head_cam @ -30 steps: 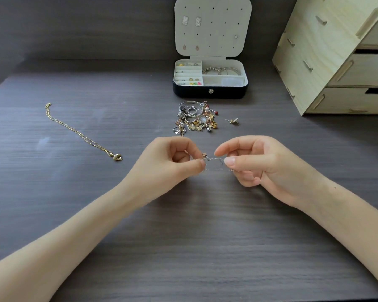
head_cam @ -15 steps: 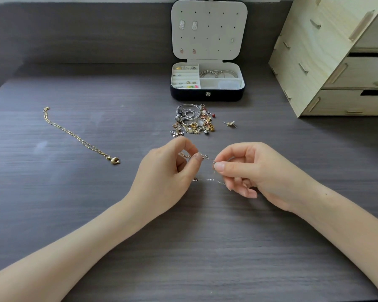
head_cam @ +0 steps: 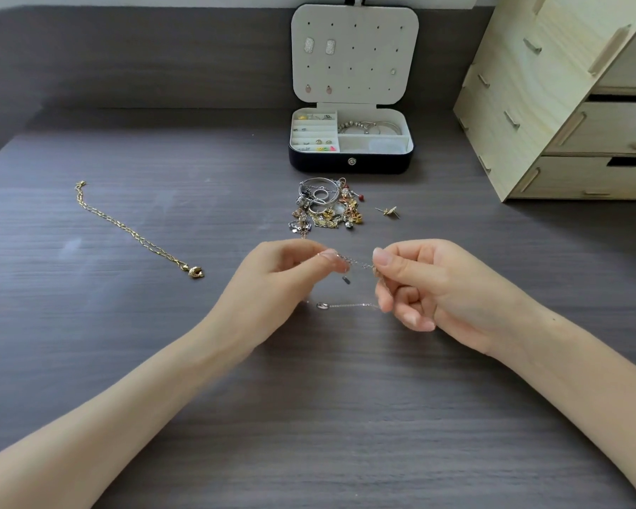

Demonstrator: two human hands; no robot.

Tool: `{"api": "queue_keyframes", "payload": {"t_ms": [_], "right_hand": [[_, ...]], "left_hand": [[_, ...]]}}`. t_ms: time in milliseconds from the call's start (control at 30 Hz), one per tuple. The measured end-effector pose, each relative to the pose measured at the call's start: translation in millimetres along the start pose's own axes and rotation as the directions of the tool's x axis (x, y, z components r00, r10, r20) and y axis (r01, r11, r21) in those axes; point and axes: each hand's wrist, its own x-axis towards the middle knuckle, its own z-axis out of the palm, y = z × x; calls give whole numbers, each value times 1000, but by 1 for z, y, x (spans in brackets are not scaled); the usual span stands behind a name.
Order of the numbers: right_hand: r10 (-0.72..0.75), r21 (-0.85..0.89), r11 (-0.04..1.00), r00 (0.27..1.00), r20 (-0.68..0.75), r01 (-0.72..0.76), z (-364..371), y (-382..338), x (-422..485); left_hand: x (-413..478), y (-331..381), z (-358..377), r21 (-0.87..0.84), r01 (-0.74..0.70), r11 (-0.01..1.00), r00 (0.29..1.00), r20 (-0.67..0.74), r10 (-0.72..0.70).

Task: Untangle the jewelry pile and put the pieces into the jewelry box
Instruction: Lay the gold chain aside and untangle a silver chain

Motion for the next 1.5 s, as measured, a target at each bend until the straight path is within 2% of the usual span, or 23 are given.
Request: {"api": "queue_keyframes", "payload": {"t_ms": [267,500,667,800,867,1000,1200,1500], "right_hand": [[-37,-1,999,999,-2,37,2,1,0],[-50,-34,998,993,103,53,1,-1,-4],[-78,31,997,989,126,75,0,-1,-2],[-98,100,991,990,101,88,-1,0,0],[-102,111,989,993,59,95,0,-2,-1],[-60,181,981,994,-91,76,1,-4,0],[-52,272,957,985,-164,96,1,-2,2],[-49,318,939,966,-253,131,-5,-7,0]], "left_hand": [[0,12,1,-250,209,945,956,256,-143],[1,12,-1,-335,270,903,936,313,-164],[1,12,0,-368,285,885,923,355,-149],[-2,14,7,-264,255,930,938,302,-172],[0,14,7,-324,275,905,942,279,-187],[6,11,3,-509,340,791,938,248,-243],[4,11,3,-575,344,742,937,159,-311],[3,13,-7,-482,181,857,963,-88,-253]]}}
